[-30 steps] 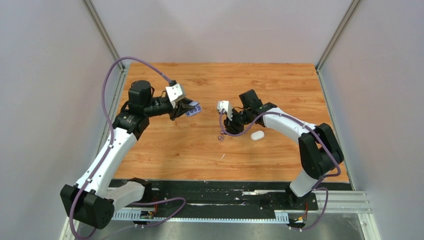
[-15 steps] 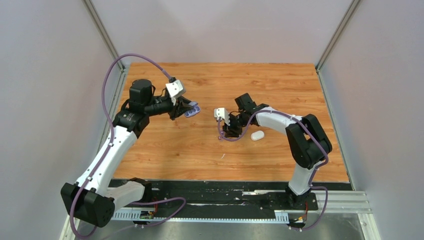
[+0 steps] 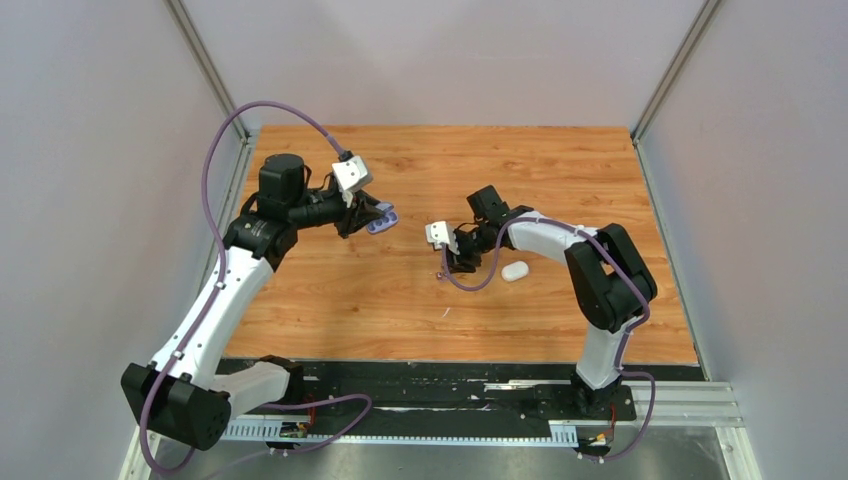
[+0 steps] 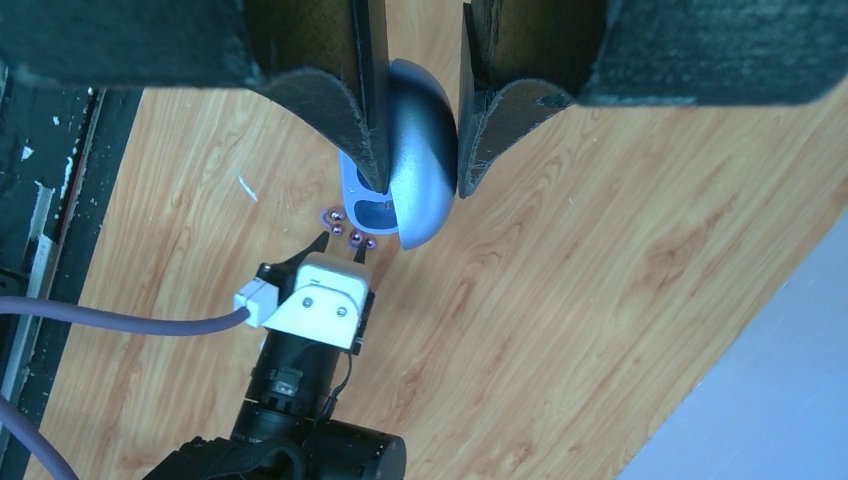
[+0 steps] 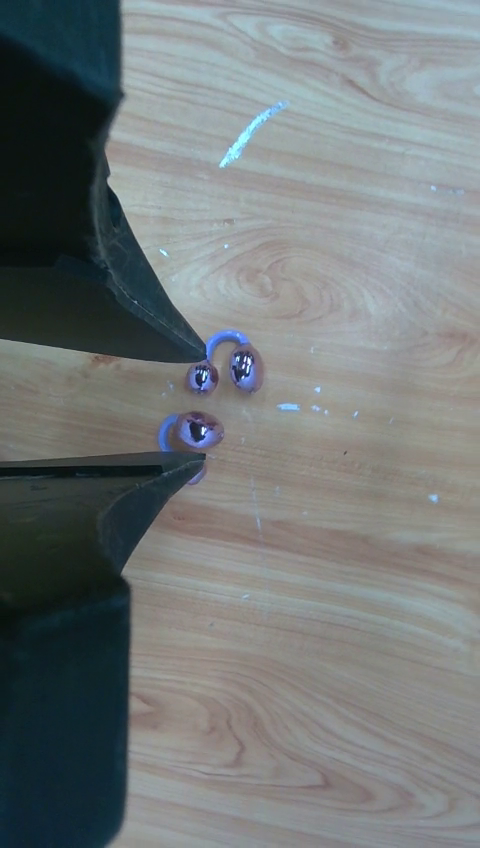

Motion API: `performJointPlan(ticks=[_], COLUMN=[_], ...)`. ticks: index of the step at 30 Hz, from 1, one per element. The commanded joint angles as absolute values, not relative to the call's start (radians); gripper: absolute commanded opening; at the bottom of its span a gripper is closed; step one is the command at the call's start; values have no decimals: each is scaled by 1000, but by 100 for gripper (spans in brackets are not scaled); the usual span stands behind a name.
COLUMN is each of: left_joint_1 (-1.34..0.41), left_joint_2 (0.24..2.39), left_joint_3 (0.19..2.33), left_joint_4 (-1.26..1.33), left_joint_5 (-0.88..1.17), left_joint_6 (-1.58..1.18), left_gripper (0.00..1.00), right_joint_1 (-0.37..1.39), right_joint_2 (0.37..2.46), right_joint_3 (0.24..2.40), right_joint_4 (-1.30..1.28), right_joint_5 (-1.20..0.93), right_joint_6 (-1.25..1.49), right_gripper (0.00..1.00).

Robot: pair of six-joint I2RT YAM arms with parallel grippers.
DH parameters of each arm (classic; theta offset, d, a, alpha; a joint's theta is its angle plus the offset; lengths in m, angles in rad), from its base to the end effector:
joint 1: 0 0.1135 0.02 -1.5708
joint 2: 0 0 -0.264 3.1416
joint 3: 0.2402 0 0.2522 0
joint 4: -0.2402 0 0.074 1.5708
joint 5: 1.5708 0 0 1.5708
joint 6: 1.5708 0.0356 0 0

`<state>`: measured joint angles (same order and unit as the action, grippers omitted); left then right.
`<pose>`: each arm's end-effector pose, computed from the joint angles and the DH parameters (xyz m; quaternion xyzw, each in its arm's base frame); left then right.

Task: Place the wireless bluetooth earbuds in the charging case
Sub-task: Pick up the earbud from the center of the board.

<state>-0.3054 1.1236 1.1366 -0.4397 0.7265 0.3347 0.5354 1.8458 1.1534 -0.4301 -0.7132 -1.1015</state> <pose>0.2233 -0.0952 0.3731 0.4299 0.6855 -0.2913 0.5104 0.2997 0.2049 0.1664 -0.7201 0.5677 0.2686 0.2951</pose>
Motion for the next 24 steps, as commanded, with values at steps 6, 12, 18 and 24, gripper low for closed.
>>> performJointPlan(ticks=[6,12,18,24], left_joint_1=[-305,-304,-304,-304], left_joint_2=[1129,1127,1130,1129], left_joint_3=[1184,1183,1187,1183], left_joint_4=[-439,-443,-445,-444], left_joint_5=[724,725,725,724], left_joint_6=[351,355,361,356], left_gripper=[0,0,0,0], right_joint_1=[557,557,558,560], right_joint_2=[1872,1922,1957,1973], right_joint_3=[1218,1263,1276,1274], right_joint_4=[-598,-601,-605,-617], right_joint_5=[-829,-821,-799,-796], right_joint_6=[-1338,-1307,-1304,-1307], right_gripper=[36,38,38,32])
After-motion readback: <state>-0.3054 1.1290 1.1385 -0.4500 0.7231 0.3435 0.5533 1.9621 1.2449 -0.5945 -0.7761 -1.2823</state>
